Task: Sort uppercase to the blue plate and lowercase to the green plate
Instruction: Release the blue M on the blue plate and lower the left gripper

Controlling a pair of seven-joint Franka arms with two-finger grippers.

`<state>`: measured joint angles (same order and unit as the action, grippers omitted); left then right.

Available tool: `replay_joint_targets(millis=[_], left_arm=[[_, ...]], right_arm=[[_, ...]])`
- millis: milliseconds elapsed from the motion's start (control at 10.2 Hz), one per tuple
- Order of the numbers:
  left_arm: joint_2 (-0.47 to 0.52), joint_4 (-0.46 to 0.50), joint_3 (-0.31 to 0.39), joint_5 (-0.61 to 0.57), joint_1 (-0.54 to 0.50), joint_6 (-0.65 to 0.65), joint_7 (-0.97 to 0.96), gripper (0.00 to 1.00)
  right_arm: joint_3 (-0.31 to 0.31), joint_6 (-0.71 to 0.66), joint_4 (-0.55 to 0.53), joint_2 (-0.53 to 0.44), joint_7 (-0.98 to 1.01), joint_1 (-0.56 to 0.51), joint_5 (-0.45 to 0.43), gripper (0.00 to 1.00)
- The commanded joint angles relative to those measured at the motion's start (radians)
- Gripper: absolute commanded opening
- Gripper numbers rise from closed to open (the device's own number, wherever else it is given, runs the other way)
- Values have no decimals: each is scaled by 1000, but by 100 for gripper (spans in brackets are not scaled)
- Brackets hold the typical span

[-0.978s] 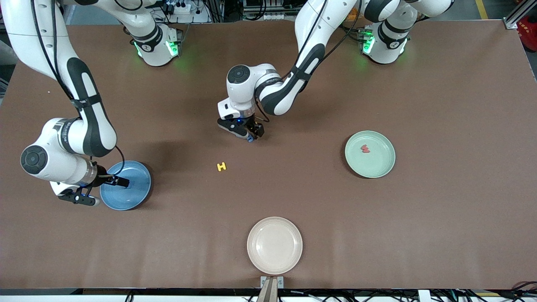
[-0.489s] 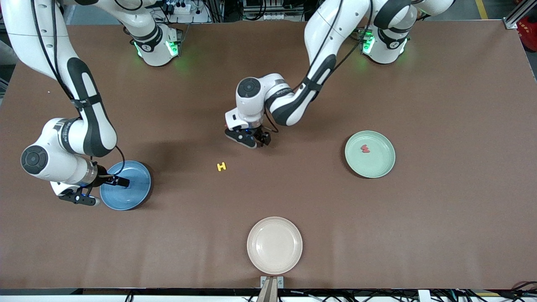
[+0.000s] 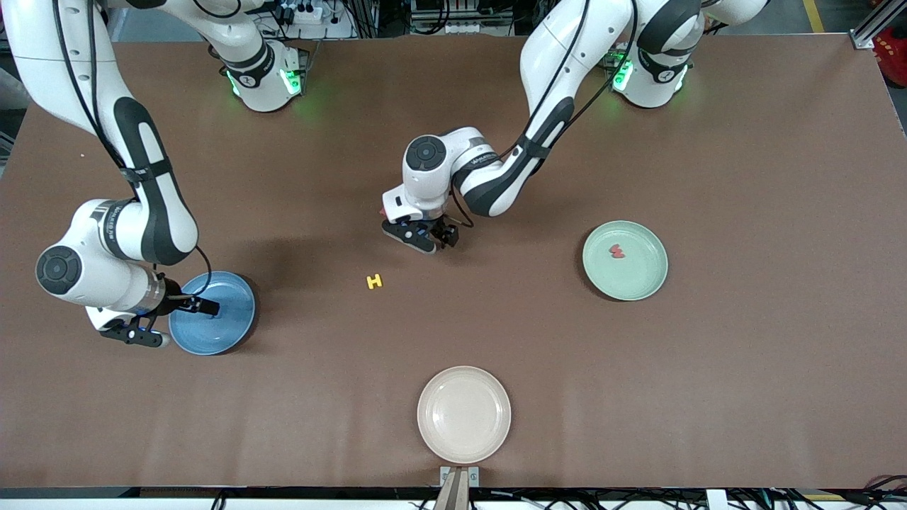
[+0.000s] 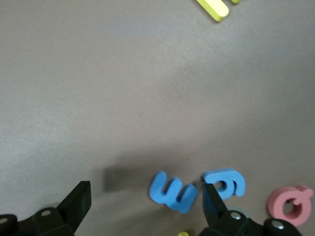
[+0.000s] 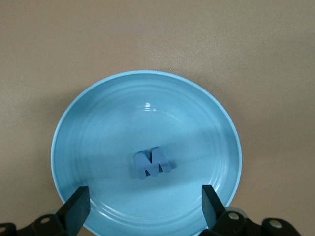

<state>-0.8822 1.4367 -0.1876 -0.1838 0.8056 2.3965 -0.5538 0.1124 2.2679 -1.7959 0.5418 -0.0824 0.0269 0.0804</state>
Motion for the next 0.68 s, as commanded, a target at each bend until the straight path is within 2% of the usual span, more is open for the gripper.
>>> replay_joint_targets(millis=[0,587], left_arm=[[6,8,0,20,6,-7,0,100],[5,36,2,20,4,-7,6,100]], right_arm=[[-8,-5,0,-2,4,-9,-13,100],[-8,-5,0,-3,6,-9,-13,100]])
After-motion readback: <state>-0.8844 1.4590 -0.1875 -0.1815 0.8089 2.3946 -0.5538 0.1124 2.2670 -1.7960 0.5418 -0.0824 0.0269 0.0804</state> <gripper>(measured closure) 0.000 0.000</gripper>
